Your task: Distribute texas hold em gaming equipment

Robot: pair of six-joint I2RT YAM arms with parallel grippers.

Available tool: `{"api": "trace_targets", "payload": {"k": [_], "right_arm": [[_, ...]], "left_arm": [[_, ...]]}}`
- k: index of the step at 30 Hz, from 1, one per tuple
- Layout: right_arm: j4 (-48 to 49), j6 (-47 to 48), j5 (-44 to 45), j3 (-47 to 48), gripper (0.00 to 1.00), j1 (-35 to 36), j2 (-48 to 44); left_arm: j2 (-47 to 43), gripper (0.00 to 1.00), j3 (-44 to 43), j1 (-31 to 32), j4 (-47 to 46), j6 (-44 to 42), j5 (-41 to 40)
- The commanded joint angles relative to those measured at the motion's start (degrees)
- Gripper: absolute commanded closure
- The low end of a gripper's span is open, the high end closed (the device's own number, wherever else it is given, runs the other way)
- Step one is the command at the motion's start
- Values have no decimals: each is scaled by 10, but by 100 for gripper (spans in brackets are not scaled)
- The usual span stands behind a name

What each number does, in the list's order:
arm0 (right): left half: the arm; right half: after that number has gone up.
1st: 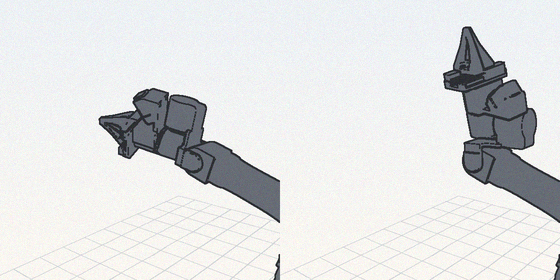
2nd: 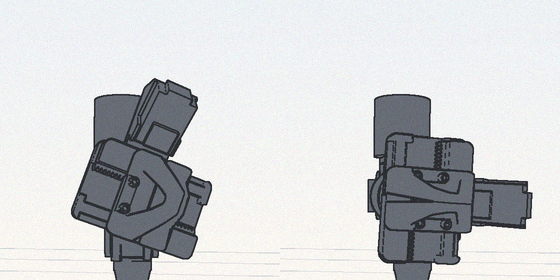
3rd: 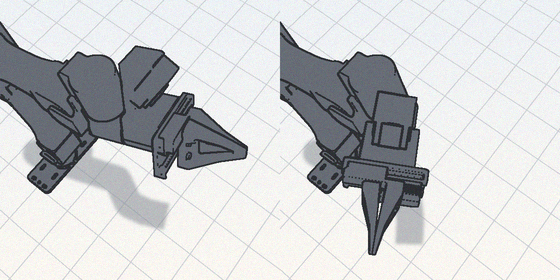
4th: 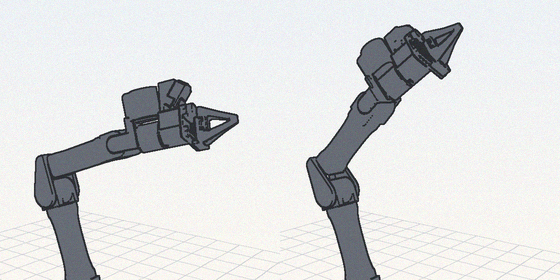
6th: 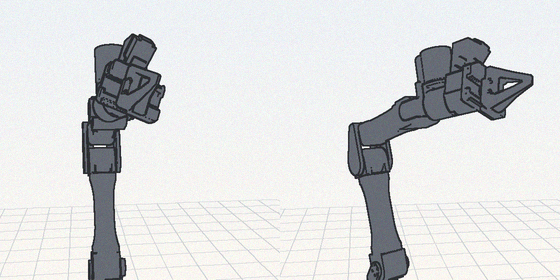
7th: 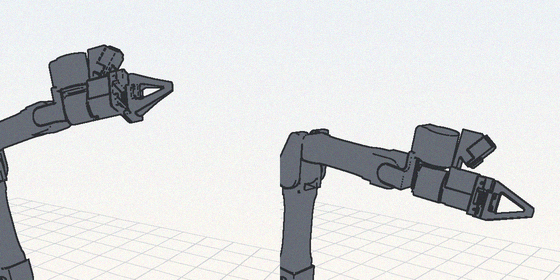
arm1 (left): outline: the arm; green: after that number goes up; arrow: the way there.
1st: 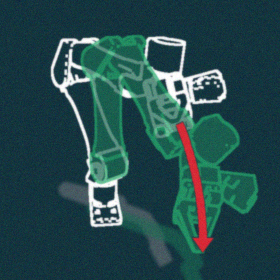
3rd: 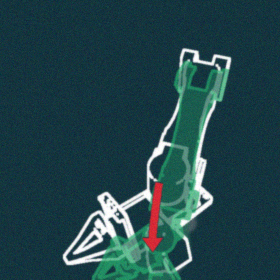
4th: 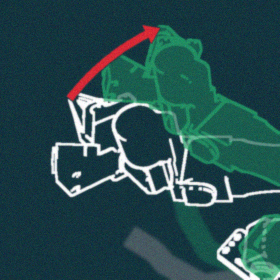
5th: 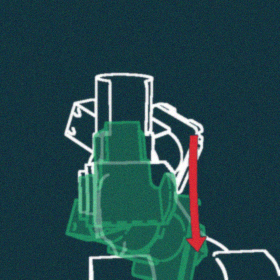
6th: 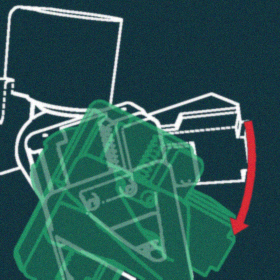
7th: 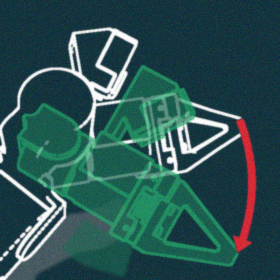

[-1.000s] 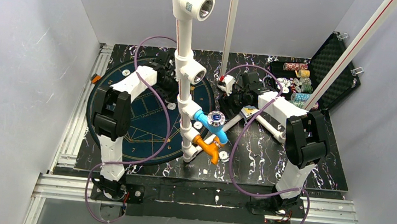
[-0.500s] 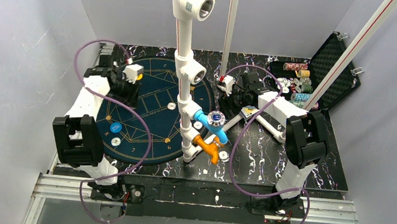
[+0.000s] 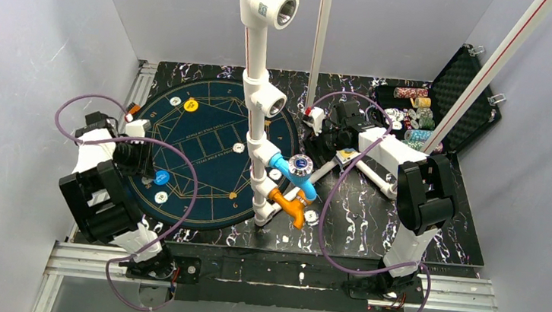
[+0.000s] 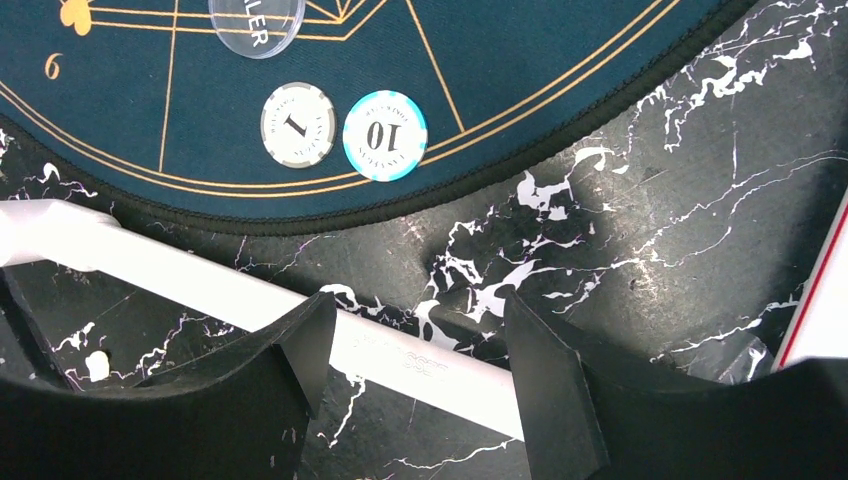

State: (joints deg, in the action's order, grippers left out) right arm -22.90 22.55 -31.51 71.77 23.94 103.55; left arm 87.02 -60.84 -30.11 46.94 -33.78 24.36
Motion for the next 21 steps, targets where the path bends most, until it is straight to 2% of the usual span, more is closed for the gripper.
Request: {"api": "trace_targets", "payload": {"k": [1,11,18,21], "right_arm": [[-11,3,-11,17,29,3,-8],[-16,6,-18,19,28,3,-7],[-16,7,-21,19,27,3,-5],[-16,6,-21,19,26,3,-5]], "left_arm": [[1,69,39,-19,-42,-14,-8],[25,67,104,-23,-142,13,-43],[28,38,104,-24,-136,10,-44],[4,30,90,-25,-110,8,-29]]}}
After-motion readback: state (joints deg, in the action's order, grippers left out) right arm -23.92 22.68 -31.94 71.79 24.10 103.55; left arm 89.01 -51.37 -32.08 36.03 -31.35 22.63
